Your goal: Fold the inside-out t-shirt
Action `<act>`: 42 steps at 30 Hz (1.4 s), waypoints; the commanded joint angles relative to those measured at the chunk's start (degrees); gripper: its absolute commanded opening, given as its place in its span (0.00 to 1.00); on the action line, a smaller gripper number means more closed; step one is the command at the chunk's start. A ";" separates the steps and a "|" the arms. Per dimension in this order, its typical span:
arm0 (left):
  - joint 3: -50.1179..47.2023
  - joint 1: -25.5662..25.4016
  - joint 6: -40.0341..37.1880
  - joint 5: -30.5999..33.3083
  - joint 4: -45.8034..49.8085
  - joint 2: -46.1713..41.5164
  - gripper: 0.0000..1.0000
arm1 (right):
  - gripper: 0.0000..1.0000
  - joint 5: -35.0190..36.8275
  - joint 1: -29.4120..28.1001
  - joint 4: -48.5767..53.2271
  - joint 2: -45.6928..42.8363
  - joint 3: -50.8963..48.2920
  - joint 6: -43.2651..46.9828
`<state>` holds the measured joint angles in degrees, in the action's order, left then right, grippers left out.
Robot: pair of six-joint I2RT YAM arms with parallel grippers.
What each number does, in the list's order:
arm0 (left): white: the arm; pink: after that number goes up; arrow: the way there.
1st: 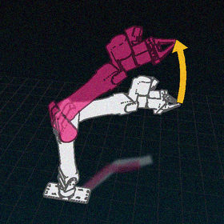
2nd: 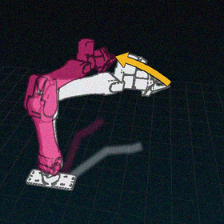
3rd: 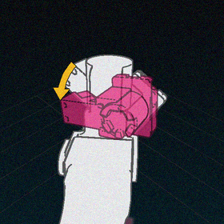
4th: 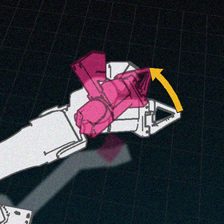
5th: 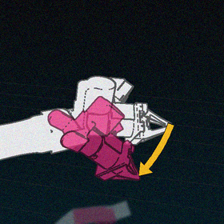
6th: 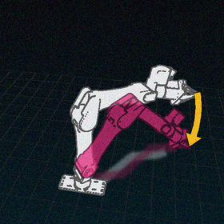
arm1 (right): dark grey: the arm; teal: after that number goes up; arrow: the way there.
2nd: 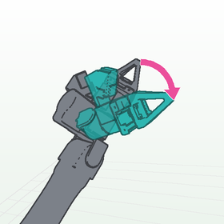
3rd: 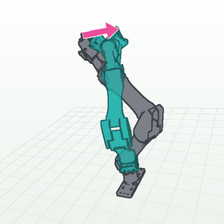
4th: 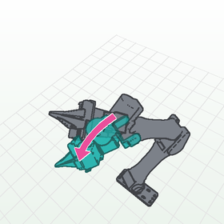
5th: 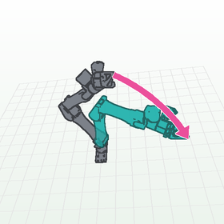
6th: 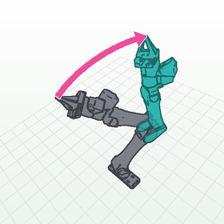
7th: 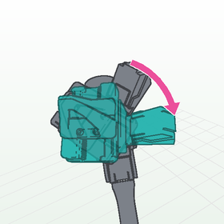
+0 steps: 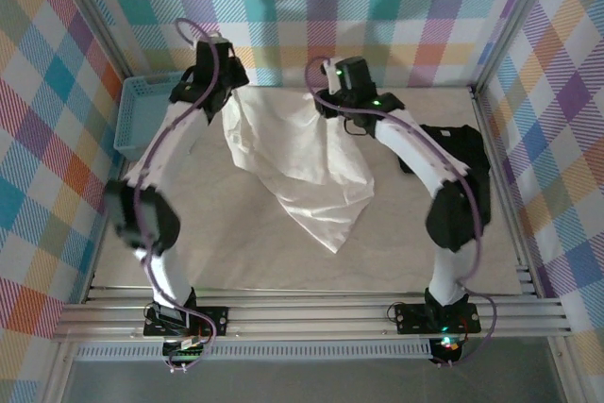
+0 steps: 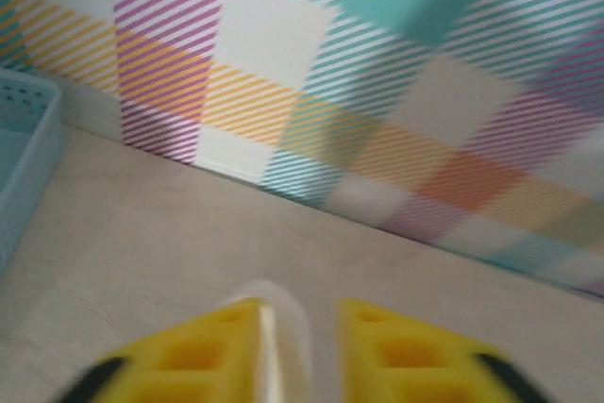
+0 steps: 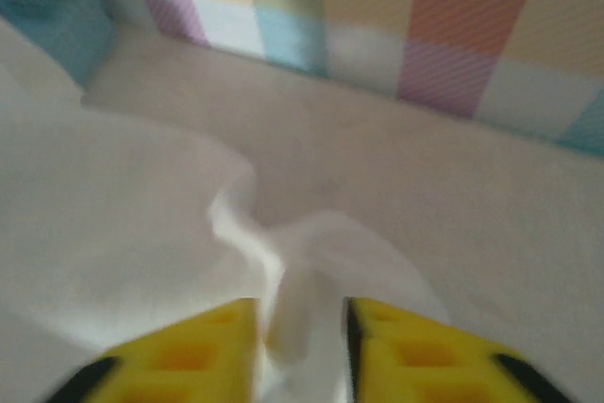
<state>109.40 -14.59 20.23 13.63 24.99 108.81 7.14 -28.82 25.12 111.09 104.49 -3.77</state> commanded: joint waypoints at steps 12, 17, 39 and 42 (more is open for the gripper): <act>-48.30 -13.78 3.77 -16.41 -11.90 -24.38 0.78 | 0.69 -8.71 12.91 7.66 -2.71 -21.08 -1.86; -57.27 -32.13 4.68 -11.31 -14.00 -24.63 0.78 | 0.70 -12.64 14.49 7.07 -0.82 -23.69 -4.09; -59.17 -35.42 -1.14 -1.99 -7.31 -30.73 0.00 | 0.70 -22.17 16.43 -1.58 -16.00 -34.69 -9.48; -61.63 -27.58 0.20 -9.48 -4.87 -39.33 0.00 | 0.70 -24.14 15.36 -5.12 -19.61 -38.28 -11.01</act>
<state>50.06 -46.59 18.85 12.21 16.82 75.37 -11.73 -12.58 25.43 94.54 68.88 -11.88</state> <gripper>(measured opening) 0.049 0.697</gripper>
